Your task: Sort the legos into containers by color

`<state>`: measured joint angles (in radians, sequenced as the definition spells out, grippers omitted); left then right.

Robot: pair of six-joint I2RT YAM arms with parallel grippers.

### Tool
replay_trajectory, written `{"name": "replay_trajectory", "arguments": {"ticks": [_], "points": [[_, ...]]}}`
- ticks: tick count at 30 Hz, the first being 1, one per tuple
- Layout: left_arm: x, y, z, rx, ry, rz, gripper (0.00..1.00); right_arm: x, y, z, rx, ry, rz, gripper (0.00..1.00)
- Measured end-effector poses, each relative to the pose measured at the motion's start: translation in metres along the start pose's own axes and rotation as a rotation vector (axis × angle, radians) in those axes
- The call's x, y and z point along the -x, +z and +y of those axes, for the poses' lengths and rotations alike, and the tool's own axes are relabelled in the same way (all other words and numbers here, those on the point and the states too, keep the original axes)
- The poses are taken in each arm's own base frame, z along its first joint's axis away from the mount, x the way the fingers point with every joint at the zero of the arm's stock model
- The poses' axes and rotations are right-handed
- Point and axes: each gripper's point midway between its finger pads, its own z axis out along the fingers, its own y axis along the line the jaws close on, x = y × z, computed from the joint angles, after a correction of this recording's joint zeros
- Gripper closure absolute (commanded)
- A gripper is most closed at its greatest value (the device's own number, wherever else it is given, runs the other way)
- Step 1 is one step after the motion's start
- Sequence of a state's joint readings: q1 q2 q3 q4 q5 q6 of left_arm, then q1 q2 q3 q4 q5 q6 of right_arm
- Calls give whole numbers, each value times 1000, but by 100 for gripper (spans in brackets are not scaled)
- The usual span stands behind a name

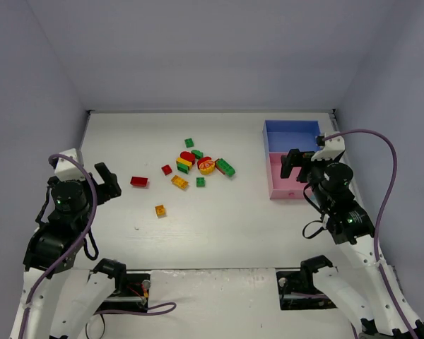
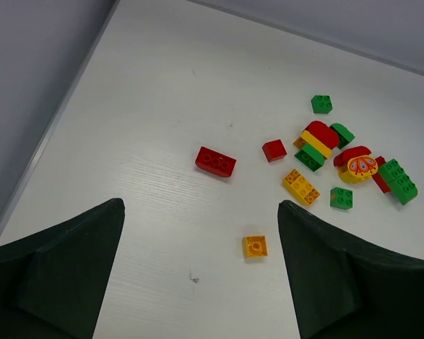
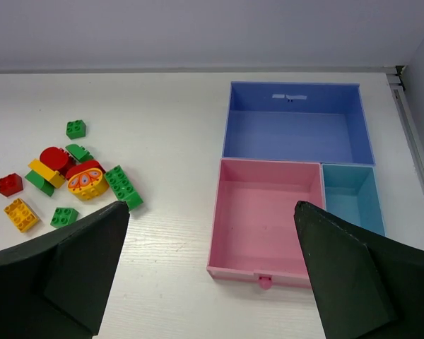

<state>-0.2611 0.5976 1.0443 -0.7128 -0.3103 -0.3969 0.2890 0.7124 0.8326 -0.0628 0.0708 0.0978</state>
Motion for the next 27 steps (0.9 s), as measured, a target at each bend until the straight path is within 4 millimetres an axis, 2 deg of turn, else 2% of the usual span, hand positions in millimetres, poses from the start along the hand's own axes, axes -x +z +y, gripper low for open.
{"name": "replay_trajectory", "arguments": {"ticks": [9, 13, 16, 18, 20, 23, 27], "points": [[-1, 0, -1, -3, 1, 6, 17, -11, 7, 2, -3, 30, 37, 0], [-3, 0, 0, 0, 1, 13, 17, -28, 25, 19, 75, 25, 131, 0], [-5, -1, 1, 8, -6, 28, 17, -46, 45, 38, 129, 34, 225, 0], [-6, -1, 2, 22, -13, 47, 17, -67, 53, 64, 179, 14, 301, 1], [-4, -2, 3, 37, -18, 65, 17, -90, 55, 104, 246, -41, 370, 13], [1, -2, 2, 56, -20, 92, 17, -117, 54, 166, 353, -109, 443, 20], [1, -3, 1, 67, -30, 128, 17, -150, 58, 221, 407, -153, 499, 23]]}}
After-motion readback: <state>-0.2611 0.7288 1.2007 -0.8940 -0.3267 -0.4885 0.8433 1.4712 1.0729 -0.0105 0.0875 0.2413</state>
